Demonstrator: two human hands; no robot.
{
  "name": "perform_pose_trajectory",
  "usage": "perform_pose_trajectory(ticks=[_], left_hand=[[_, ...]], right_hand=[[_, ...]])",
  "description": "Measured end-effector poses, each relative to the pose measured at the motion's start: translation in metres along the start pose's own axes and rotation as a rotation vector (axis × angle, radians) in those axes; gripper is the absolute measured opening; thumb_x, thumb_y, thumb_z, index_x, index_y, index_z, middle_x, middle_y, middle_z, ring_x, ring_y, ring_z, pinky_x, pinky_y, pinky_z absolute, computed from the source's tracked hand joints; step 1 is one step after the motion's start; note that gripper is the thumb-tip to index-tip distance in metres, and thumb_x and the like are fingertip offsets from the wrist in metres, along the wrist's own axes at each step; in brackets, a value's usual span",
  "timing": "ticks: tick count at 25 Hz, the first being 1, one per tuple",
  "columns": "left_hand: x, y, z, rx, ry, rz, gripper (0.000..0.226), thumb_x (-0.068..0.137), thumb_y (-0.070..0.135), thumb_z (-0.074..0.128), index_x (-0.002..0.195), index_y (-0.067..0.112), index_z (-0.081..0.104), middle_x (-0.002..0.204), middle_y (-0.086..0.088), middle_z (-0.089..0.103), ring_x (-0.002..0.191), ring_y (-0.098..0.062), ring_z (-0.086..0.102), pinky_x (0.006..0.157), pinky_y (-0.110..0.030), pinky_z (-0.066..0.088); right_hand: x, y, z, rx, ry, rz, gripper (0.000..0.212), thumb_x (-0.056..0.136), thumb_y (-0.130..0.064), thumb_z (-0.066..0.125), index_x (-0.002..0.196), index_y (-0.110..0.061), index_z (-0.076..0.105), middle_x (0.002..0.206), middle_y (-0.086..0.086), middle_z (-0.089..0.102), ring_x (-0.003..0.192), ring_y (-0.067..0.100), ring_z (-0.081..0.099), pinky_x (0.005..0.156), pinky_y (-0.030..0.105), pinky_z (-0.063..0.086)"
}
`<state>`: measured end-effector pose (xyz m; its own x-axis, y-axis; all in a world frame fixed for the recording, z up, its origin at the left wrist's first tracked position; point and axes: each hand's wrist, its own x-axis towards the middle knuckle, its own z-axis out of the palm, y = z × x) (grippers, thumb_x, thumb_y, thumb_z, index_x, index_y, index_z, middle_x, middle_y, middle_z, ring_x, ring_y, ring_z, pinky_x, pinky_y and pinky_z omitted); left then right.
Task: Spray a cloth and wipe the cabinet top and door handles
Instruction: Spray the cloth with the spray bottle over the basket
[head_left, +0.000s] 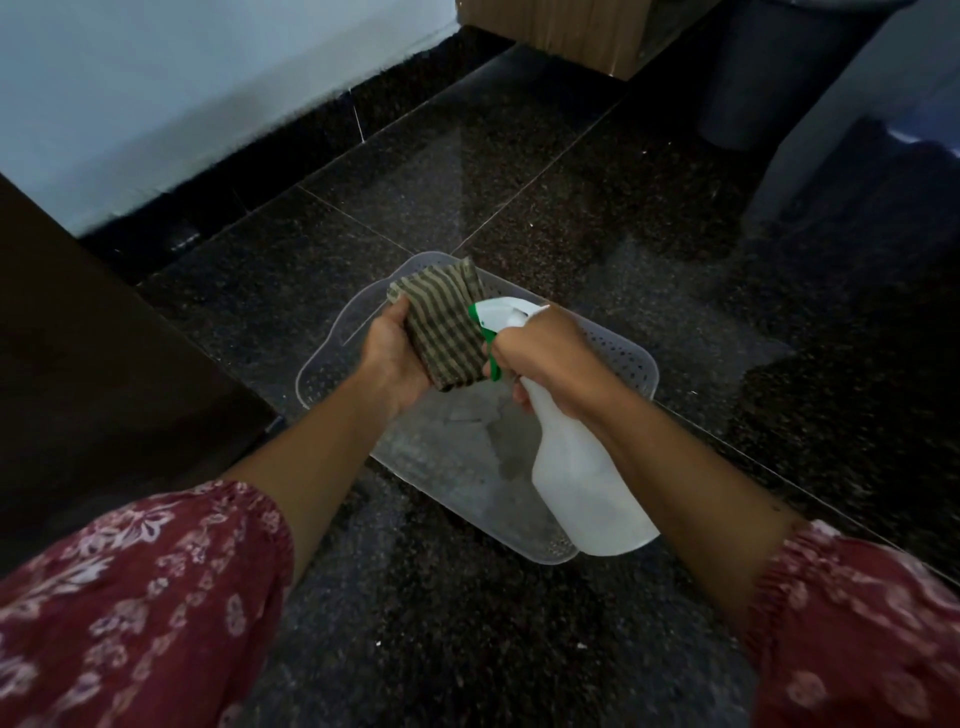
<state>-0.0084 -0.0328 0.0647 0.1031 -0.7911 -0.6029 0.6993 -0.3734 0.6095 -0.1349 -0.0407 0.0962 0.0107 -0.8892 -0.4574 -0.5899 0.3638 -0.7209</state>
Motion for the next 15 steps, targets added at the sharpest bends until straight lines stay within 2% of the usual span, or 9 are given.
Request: perform_pose_trajectory(ticks=[6, 10, 11, 13, 15], left_hand=[[-0.002, -0.001, 0.001, -0.001, 0.007, -0.023, 0.053, 0.1, 0.038, 0.025, 0.138, 0.006, 0.044, 0.142, -0.016, 0.048, 0.13, -0.03, 0.047, 0.094, -0.043, 0.04], [-0.001, 0.0, 0.002, -0.011, 0.033, -0.013, 0.053, 0.1, 0.037, 0.026, 0.138, 0.006, 0.044, 0.142, -0.016, 0.048, 0.129, -0.03, 0.047, 0.093, -0.042, 0.041], [-0.002, 0.0, 0.003, -0.011, 0.035, -0.011, 0.052, 0.1, 0.037, 0.026, 0.138, 0.006, 0.044, 0.142, -0.016, 0.048, 0.13, -0.03, 0.047, 0.093, -0.042, 0.041], [-0.002, -0.001, 0.003, -0.004, 0.035, -0.01, 0.052, 0.1, 0.037, 0.026, 0.139, 0.007, 0.043, 0.143, -0.016, 0.048, 0.13, -0.03, 0.047, 0.094, -0.043, 0.04], [-0.002, -0.002, 0.002, 0.001, 0.026, -0.015, 0.051, 0.101, 0.036, 0.025, 0.14, 0.008, 0.041, 0.143, -0.016, 0.047, 0.13, -0.03, 0.047, 0.095, -0.044, 0.04]], right_hand=[[-0.005, 0.002, -0.01, 0.085, 0.056, 0.052, 0.016, 0.07, -0.002, 0.05, 0.067, -0.018, 0.049, 0.045, 0.007, 0.059, 0.016, 0.009, 0.041, 0.031, 0.018, 0.04], [-0.007, 0.006, -0.012, 0.07, 0.048, 0.105, 0.026, 0.072, -0.002, 0.047, 0.059, -0.02, 0.034, 0.019, 0.0, 0.045, 0.015, 0.011, 0.042, 0.031, 0.019, 0.043], [-0.008, 0.006, -0.012, 0.065, 0.046, 0.111, 0.025, 0.072, -0.002, 0.047, 0.059, -0.019, 0.035, 0.017, -0.002, 0.043, 0.014, 0.01, 0.041, 0.03, 0.018, 0.042], [-0.01, 0.007, -0.011, 0.078, 0.039, 0.105, 0.013, 0.069, 0.0, 0.047, 0.065, -0.012, 0.05, 0.023, 0.001, 0.049, 0.014, 0.01, 0.04, 0.03, 0.017, 0.04], [-0.009, 0.007, -0.013, 0.109, 0.014, 0.08, 0.027, 0.063, 0.002, 0.045, 0.083, -0.003, 0.062, 0.044, 0.007, 0.062, 0.018, 0.011, 0.043, 0.033, 0.018, 0.041]])
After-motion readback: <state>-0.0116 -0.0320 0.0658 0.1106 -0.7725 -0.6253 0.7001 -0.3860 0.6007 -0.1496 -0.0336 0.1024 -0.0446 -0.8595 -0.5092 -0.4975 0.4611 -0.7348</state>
